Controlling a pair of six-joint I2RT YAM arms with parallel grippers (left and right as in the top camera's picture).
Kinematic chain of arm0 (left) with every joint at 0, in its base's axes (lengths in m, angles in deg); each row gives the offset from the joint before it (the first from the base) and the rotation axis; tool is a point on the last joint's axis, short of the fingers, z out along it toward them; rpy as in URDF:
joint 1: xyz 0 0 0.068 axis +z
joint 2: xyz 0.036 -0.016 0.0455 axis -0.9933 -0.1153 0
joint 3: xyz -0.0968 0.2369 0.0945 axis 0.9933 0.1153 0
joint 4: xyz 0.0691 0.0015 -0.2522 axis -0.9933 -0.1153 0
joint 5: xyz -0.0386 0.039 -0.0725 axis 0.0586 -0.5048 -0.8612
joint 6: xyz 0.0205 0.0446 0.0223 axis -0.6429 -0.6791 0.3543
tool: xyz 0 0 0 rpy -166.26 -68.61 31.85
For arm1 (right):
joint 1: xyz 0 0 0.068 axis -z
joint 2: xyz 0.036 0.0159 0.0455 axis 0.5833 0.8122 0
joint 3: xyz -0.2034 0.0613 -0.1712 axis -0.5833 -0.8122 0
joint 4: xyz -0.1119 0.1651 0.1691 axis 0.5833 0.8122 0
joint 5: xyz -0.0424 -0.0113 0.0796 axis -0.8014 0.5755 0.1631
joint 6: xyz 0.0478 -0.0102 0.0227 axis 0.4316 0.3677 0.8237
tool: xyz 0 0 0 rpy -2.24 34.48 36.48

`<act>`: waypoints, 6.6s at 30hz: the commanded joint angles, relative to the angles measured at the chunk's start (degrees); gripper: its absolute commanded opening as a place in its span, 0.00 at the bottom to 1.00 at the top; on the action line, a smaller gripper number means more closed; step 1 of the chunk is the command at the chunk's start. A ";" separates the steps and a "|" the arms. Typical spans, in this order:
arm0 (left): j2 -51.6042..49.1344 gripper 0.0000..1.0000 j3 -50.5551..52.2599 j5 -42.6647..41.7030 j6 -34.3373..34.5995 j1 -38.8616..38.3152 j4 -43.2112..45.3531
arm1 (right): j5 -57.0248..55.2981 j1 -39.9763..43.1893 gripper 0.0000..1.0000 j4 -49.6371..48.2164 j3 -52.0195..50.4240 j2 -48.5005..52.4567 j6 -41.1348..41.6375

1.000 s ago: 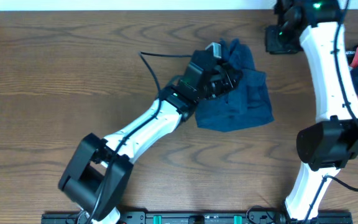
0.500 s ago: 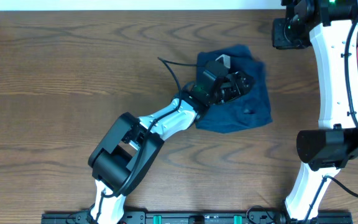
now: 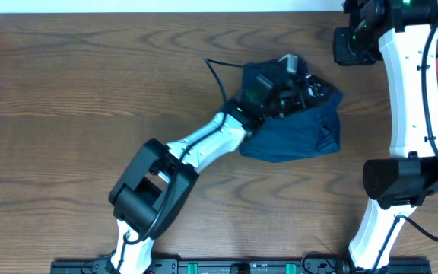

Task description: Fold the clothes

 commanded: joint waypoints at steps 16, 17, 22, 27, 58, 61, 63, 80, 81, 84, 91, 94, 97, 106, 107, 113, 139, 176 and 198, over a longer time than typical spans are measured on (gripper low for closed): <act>0.26 0.99 -0.68 -10.19 -23.58 18.60 -37.03 | 4.68 -0.07 0.32 5.40 0.20 -1.27 1.40; 0.26 1.00 -0.68 -10.19 -24.68 19.28 -39.10 | 5.60 -0.07 0.33 6.21 -0.20 -1.25 1.40; 0.28 0.98 -0.68 -10.23 -29.64 24.17 -47.60 | 8.41 -0.07 0.56 7.26 -5.70 -1.14 2.19; 0.28 0.98 -0.70 -12.39 -34.16 28.30 -50.86 | 10.78 0.66 0.60 2.84 -15.56 -1.07 4.87; 0.31 0.98 -0.70 -14.86 -44.57 31.41 -61.46 | 19.26 10.12 0.85 -30.21 -51.04 -0.92 3.17; 0.31 0.98 -0.70 -14.86 -44.57 31.41 -61.70 | 21.44 10.10 0.86 -33.33 -52.52 -0.37 2.21; 0.31 0.98 -0.70 -14.86 -44.57 31.41 -61.92 | 23.21 10.08 0.89 -35.19 -53.59 0.50 2.23; 0.37 0.98 -0.70 -14.84 -44.59 31.41 -62.60 | 46.27 9.79 0.86 -43.28 -59.98 9.38 7.13; 0.37 0.98 -0.70 -14.84 -44.59 31.41 -62.60 | 46.77 9.77 0.88 -43.50 -60.00 9.38 7.63; 0.37 0.98 -0.70 -14.86 -44.59 31.41 -62.77 | 47.04 9.62 0.86 -44.24 -60.02 9.38 8.92; 0.37 0.98 -0.70 -14.86 -44.57 31.41 -63.06 | 48.94 9.11 0.99 -47.15 -60.06 9.42 9.01; 0.37 0.98 -0.70 -14.84 -44.57 31.41 -62.97 | 48.89 7.98 0.99 -48.37 -60.13 9.42 10.49; 0.37 0.98 -0.70 -14.67 -44.57 31.36 -61.18 | 48.65 7.10 0.99 -49.07 -60.13 9.42 11.52; 0.37 0.71 -0.70 -8.79 -42.21 28.35 -49.31 | 48.70 6.71 0.97 -48.96 -60.13 9.42 12.00; 0.28 0.53 -0.70 -6.60 -41.70 27.82 -49.11 | 48.70 6.71 0.96 -48.76 -60.13 9.42 12.00; -1.81 0.10 -0.70 -1.90 -41.72 24.13 -48.94 | 48.70 6.49 0.93 -48.37 -60.13 9.42 11.98; -15.47 0.08 -0.70 -1.84 -37.66 17.88 -47.41 | 55.41 4.31 0.68 -53.37 -60.13 9.42 6.97; -15.47 0.98 -0.70 -2.84 -37.05 17.94 -47.41 | 22.73 9.86 0.01 -24.37 -32.59 -9.84 -6.19; -13.40 0.98 -0.70 -5.16 -34.18 21.62 -46.14 | 20.52 10.32 0.01 -10.62 -14.95 -10.23 -7.26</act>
